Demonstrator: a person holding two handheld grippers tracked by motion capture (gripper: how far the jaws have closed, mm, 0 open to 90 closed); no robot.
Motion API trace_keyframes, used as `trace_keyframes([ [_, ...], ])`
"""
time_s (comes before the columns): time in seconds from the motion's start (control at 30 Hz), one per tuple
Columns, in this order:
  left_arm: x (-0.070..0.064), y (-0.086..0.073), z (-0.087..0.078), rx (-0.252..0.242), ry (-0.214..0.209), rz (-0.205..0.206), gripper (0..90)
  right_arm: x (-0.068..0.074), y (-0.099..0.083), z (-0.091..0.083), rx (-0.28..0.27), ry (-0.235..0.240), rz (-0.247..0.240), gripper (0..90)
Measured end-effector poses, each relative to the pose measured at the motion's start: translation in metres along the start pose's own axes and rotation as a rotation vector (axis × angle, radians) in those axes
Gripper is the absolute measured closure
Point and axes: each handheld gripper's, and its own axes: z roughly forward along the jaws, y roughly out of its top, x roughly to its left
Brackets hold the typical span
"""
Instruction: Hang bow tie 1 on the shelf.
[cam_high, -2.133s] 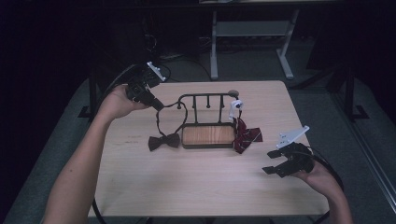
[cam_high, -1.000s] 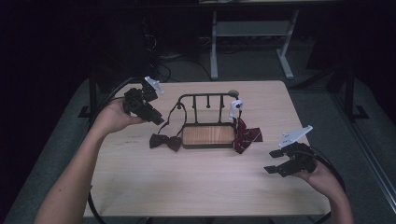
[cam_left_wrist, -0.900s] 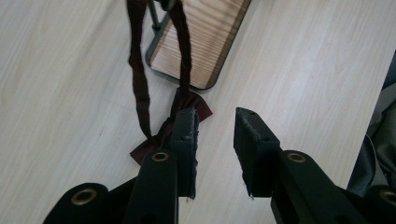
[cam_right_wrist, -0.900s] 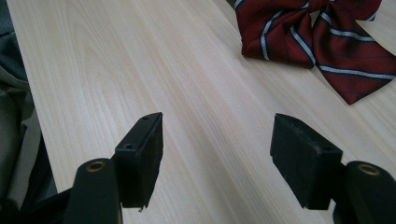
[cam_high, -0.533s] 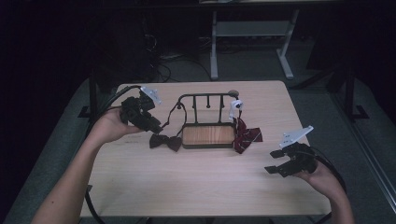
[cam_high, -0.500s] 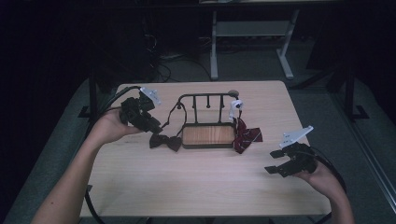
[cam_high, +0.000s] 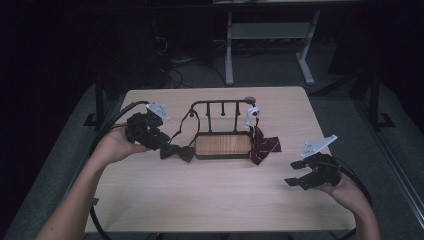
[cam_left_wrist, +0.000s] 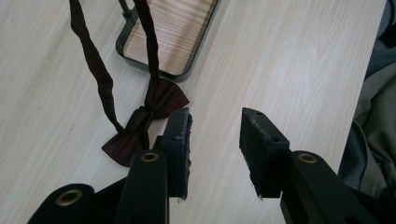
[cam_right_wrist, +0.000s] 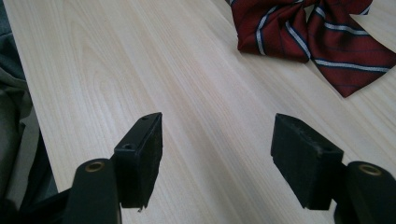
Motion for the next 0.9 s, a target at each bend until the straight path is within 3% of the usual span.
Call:
trace_keyframes([
  [0.53,-0.008,-0.031,0.009,-0.025,0.006,-0.015,55.8,0.0,-0.002,-0.001,0.004,0.0,0.014,33.3],
  [0.9,-0.015,-0.048,0.025,-0.032,0.011,-0.023,48.2,0.0,-0.003,0.001,0.01,0.003,0.012,33.0],
])
